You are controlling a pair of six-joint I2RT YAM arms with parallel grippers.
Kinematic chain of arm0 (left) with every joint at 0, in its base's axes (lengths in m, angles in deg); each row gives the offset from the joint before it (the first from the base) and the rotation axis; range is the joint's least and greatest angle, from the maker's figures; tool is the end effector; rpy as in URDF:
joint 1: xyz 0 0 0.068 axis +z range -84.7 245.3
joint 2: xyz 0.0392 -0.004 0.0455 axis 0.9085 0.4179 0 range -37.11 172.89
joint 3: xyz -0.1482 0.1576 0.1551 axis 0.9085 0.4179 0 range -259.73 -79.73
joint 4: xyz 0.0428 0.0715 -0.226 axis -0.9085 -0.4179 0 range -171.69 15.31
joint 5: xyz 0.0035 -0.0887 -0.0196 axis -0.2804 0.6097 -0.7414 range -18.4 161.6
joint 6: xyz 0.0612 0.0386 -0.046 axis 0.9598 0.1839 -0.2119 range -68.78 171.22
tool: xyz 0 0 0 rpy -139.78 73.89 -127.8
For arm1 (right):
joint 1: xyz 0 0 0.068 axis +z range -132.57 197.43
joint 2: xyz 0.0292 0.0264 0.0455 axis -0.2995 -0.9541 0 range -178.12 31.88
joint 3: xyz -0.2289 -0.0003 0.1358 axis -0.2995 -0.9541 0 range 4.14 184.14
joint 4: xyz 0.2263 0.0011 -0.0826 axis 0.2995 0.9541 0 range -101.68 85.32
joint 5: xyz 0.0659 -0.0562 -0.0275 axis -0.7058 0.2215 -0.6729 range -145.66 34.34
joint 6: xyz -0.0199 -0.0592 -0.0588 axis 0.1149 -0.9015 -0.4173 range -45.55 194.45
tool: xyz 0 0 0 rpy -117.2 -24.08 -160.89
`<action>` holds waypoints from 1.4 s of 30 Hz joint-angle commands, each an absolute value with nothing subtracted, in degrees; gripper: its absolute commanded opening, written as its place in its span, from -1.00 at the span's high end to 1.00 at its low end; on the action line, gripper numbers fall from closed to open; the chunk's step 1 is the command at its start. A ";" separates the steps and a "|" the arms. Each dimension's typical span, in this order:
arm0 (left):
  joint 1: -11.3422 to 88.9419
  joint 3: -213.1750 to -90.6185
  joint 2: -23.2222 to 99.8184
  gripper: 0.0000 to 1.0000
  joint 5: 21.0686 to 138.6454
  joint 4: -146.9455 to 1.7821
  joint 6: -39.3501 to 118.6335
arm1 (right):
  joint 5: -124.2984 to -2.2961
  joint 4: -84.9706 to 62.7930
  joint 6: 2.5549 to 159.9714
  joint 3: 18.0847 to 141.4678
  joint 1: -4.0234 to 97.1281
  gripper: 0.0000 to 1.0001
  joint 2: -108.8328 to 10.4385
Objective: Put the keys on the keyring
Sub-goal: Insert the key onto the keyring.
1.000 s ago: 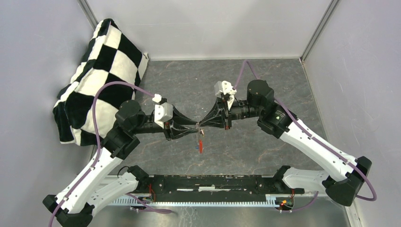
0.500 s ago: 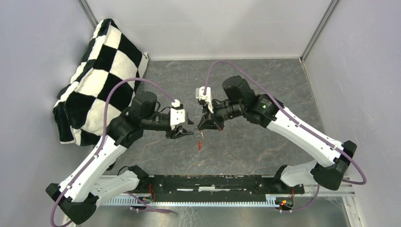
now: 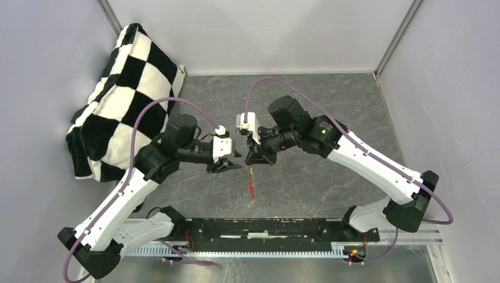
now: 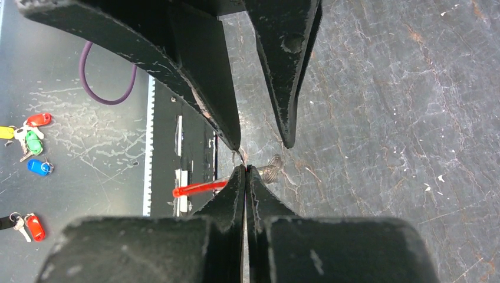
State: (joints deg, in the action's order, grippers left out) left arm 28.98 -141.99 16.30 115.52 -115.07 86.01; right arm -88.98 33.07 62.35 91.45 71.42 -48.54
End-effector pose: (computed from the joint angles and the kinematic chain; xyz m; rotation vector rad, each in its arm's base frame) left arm 0.1198 -0.1531 0.3464 1.5321 1.3663 -0.8224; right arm 0.1425 0.2668 0.3691 -1.5252 1.7315 1.0374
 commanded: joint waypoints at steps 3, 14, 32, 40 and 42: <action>29.13 -143.14 15.96 0.13 119.70 -114.52 86.70 | -88.97 30.57 62.22 94.75 72.04 0.99 -49.48; 29.18 -143.64 15.88 0.08 120.86 -118.24 88.58 | -88.35 31.32 61.62 95.37 72.16 0.99 -49.86; 29.14 -141.47 15.63 0.32 118.96 -112.22 82.54 | -89.93 27.94 63.45 94.49 72.67 0.99 -49.62; 29.18 -141.37 15.96 0.95 117.01 -116.28 88.51 | -91.74 26.43 64.58 94.45 72.62 0.99 -49.37; 29.18 -141.60 16.08 0.96 116.79 -116.16 88.68 | -92.30 25.78 64.90 94.19 72.62 0.99 -49.05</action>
